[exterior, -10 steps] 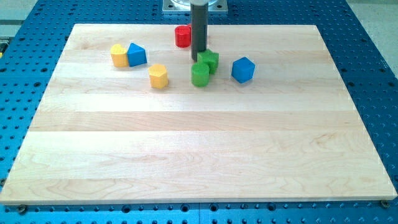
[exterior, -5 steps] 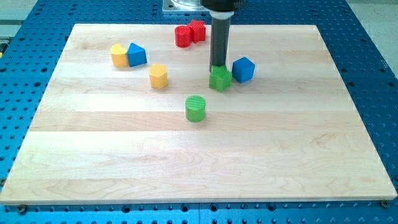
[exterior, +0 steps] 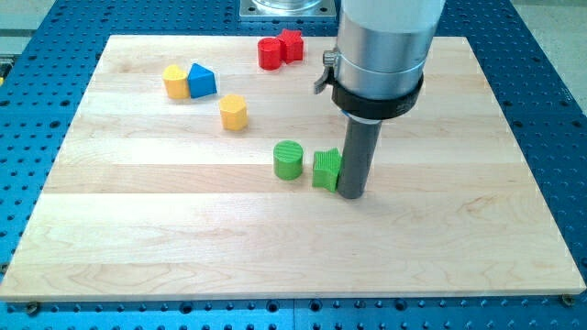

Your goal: Move the green star to the green circle

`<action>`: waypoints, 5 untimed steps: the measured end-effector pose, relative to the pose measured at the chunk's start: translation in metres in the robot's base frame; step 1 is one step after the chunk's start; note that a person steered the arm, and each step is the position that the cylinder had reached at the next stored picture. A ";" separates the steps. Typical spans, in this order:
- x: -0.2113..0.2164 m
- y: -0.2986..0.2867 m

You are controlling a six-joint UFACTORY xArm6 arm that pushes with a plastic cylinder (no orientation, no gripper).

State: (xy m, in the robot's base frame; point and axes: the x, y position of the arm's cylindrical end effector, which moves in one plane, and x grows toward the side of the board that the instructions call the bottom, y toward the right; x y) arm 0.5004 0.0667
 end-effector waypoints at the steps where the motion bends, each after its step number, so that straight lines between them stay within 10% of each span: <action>1: 0.000 -0.015; 5: -0.148 0.043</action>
